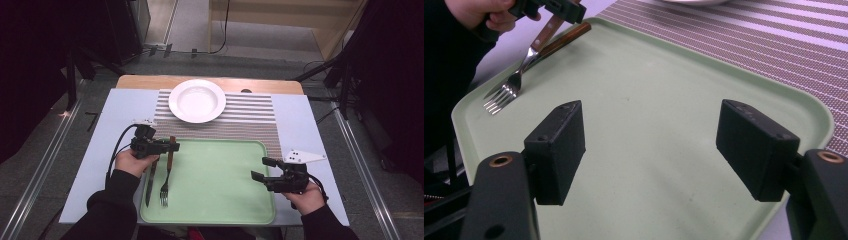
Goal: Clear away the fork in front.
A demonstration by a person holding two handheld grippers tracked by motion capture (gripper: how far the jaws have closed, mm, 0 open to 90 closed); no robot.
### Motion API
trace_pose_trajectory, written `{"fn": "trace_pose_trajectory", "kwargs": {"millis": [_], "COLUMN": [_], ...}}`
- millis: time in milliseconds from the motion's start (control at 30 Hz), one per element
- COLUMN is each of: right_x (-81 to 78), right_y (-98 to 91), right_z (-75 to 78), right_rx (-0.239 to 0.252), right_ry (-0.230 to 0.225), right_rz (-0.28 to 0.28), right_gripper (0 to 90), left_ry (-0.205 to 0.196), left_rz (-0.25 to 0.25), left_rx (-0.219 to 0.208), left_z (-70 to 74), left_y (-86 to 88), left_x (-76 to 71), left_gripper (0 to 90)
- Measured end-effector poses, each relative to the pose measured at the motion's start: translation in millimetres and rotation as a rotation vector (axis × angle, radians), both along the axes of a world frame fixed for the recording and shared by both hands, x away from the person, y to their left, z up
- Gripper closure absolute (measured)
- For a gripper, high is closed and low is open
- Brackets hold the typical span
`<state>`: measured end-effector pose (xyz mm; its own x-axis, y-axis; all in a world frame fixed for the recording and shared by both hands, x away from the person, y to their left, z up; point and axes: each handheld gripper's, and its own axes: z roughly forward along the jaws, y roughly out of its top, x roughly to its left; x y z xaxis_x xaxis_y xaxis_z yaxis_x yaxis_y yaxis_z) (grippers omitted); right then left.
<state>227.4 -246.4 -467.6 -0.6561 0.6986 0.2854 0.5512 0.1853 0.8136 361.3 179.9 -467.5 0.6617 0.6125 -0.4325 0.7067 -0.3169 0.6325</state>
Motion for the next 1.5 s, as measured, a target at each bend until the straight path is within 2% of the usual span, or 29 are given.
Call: {"fn": "trace_pose_trajectory", "kwargs": {"millis": [133, 200, 300, 467, 633, 767, 800, 933, 1033, 1167, 1267, 1433, 1500], "right_x": [0.0, -0.1, -0.1, -0.5, -0.7, -0.9, -0.8, -1.1, -1.2, -1.2, -1.0, -1.1, -0.9], "right_y": [0.1, 0.2, 0.3, 0.9, 1.4, 1.4, 1.4, 1.5, 1.7, 1.7, 2.1, 2.2, 2.1], "right_z": [-0.1, 0.0, 0.1, 0.3, 0.1, 0.2, 0.1, 0.3, 0.2, 0.4, 0.1, 0.0, -0.2], "right_rx": [-0.001, 0.0, -0.001, 0.001, 0.0, 0.0, -0.001, -0.005, -0.006, -0.006, -0.007, -0.008, -0.009], "right_ry": [0.002, 0.0, -0.001, 0.0, 0.001, -0.001, 0.0, -0.002, -0.004, -0.003, -0.006, -0.005, -0.005], "right_rz": [0.001, 0.001, 0.003, 0.004, 0.007, 0.007, 0.007, 0.007, 0.008, 0.008, 0.01, 0.01, 0.011], "right_gripper": [26.6, 26.6, 26.6, 26.6, 26.6, 26.6, 26.6, 26.6, 26.6, 26.6, 26.6, 26.6, 26.6], "left_ry": [-0.004, -0.009, 0.009, -0.01, -0.013, -0.059, -0.059, -0.081, -0.101, -0.158, -0.144, -0.146, -0.151], "left_rz": [-0.001, 0.004, 0.001, -0.011, -0.014, -0.019, -0.022, -0.012, -0.004, -0.017, -0.018, 0.0, -0.007], "left_rx": [0.024, 0.021, 0.022, 0.073, 0.061, 0.099, 0.103, 0.155, 0.15, 0.216, 0.204, 0.163, 0.151], "left_z": [-6.0, -8.6, -11.3, -14.9, -18.7, -19.1, -19.2, -21.2, -23.0, -24.4, -23.5, -18.3, -15.1], "left_y": [-0.6, 0.6, 2.0, 2.6, 5.5, 4.7, 4.4, 3.2, 2.5, -3.8, -3.1, 1.6, 3.2], "left_x": [1.9, 3.0, 5.3, 7.4, 11.1, 10.1, 9.8, 10.0, 10.8, 7.6, 8.0, 7.9, 6.9], "left_gripper": [64.6, 62.0, 56.3, 45.1, 37.3, 28.1, 26.1, 24.6, 18.3, 18.3, 18.2, 18.3, 18.3]}}
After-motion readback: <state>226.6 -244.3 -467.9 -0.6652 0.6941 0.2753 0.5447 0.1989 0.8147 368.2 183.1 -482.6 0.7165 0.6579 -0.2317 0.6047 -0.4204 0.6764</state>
